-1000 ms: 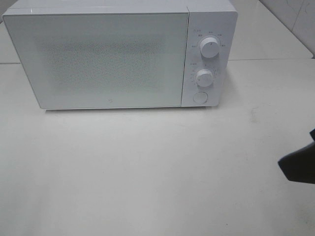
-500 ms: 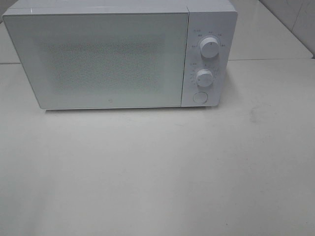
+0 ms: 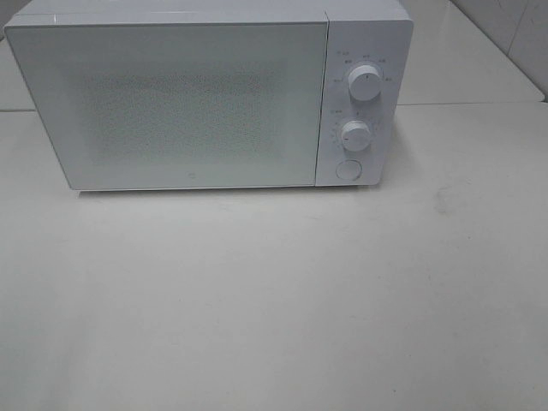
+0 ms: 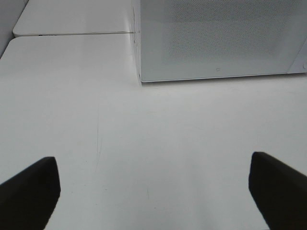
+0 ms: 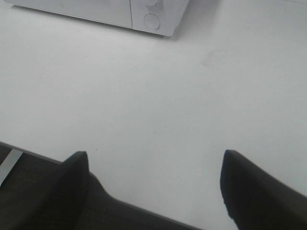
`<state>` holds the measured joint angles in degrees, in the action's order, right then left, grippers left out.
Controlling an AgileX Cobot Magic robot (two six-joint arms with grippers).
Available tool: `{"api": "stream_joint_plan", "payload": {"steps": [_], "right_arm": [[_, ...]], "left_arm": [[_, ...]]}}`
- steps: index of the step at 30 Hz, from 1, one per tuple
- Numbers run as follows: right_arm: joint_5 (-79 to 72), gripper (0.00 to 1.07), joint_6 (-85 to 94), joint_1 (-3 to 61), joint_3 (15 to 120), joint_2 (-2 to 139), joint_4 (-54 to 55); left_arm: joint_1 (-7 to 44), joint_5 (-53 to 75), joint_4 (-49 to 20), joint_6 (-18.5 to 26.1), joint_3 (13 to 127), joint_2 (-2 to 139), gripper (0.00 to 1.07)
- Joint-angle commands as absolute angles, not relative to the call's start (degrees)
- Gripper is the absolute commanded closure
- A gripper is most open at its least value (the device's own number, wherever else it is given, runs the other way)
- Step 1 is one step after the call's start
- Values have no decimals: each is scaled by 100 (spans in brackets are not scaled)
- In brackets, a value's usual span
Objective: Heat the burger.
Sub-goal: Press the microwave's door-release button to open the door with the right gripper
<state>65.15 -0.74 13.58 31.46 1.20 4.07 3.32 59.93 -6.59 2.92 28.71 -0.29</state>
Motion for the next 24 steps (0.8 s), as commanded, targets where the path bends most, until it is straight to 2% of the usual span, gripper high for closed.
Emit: {"api": "stream_joint_plan", "payload": {"steps": [1,9,24], "right_arm": [[6480,35,0,1203,3140,-80,367],[5987,35,0,1077,2939,-172,367],[5959,35,0,1077,2922,-172,372]], "left_arm": [[321,5953,-670,298,2865,-143,6],[321,5953,-670,292,2865,-143,6],[321,5953,-670,292,2865,-143,6]]}}
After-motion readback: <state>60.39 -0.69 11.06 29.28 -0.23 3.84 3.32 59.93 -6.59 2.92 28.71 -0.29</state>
